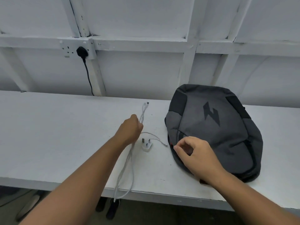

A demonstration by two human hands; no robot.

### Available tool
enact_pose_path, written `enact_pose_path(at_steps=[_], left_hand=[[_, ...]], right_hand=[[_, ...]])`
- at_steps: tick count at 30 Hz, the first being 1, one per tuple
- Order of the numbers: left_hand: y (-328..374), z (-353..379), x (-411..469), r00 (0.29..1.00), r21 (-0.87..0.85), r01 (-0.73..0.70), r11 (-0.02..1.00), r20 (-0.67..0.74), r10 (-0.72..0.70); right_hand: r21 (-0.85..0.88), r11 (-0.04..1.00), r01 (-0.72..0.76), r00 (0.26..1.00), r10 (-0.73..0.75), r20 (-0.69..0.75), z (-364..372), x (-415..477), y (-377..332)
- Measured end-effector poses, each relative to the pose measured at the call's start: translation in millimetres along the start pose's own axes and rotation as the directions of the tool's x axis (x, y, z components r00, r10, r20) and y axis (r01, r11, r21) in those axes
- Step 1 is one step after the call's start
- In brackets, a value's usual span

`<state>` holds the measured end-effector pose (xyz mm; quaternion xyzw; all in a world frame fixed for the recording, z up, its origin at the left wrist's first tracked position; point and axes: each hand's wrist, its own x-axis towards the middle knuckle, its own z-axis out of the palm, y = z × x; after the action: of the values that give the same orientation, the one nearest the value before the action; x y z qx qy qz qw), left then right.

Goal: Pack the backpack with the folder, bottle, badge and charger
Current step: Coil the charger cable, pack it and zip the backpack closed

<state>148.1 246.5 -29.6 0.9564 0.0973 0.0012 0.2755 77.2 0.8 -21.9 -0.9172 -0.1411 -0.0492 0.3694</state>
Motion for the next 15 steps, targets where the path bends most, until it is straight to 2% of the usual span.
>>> enact_pose_path(at_steps=[4, 6, 8, 10, 12, 15], left_hand=[[32.7, -15.3, -11.7, 0.993, 0.299, -0.049, 0.953, -0.092, 0.08], [45.1, -17.3, -14.4, 0.993, 0.378, -0.043, 0.925, -0.089, 0.082], [51.0, -14.8, -16.3, 0.993, 0.37, -0.087, 0.925, -0.047, 0.112], [53.7, -14.0, -21.8, 0.986, 0.337, -0.149, 0.93, -0.015, 0.163], [52.0, -16.9, -26.6, 0.982, 0.26, -0.177, 0.949, -0.017, 0.187], [45.8, -24.2, -31.1, 0.982, 0.092, -0.174, 0.98, -0.059, 0.18]], right_hand=[[0.056, 0.989, 0.139, 0.988, -0.135, -0.071, -0.8, 28.8, -20.2], [0.039, 0.969, 0.245, 0.965, -0.24, -0.101, 4.3, 44.3, -33.9], [-0.048, 0.929, 0.367, 0.925, -0.37, -0.083, 9.9, 58.8, -44.3], [-0.17, 0.886, 0.43, 0.9, -0.435, 0.012, 14.5, 72.4, -48.4], [-0.283, 0.869, 0.407, 0.913, -0.388, 0.123, 18.2, 83.0, -46.7], [-0.369, 0.88, 0.298, 0.948, -0.229, 0.221, 22.5, 91.1, -34.8]])
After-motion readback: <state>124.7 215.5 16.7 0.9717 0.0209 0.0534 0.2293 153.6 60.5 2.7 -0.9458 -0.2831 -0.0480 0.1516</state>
